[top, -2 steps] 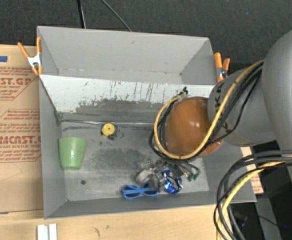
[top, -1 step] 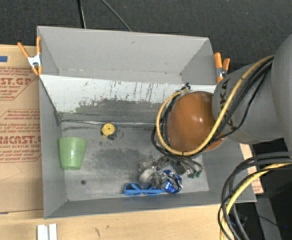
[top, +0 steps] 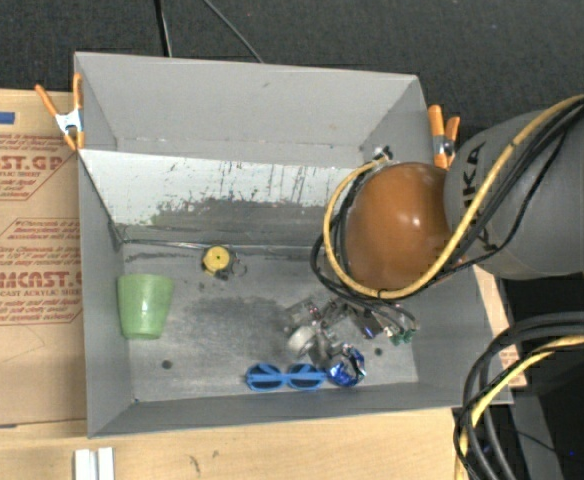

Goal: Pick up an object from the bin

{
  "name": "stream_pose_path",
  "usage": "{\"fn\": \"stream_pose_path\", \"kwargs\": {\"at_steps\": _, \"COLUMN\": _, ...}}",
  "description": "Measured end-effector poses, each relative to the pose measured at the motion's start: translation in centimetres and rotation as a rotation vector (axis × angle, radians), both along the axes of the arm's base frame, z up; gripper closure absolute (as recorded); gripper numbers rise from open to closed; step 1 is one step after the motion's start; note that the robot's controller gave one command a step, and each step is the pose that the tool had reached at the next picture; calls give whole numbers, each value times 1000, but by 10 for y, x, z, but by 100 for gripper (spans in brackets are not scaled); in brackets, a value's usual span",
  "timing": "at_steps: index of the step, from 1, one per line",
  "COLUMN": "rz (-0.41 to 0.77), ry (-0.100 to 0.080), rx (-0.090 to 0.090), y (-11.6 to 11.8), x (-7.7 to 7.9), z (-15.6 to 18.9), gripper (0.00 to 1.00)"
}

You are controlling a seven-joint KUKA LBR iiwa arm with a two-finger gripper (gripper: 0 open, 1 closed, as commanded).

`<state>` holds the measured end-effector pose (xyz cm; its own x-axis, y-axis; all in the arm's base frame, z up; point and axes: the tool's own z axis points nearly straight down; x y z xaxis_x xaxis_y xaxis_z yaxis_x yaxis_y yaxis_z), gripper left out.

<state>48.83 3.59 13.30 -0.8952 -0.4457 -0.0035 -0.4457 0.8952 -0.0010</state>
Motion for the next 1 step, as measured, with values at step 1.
{"fn": "stream_pose_path", "kwargs": {"at_steps": 1, "rz": 0, "ry": 2, "rx": 0, "y": 1, "x": 0, "z": 5, "gripper": 100}}
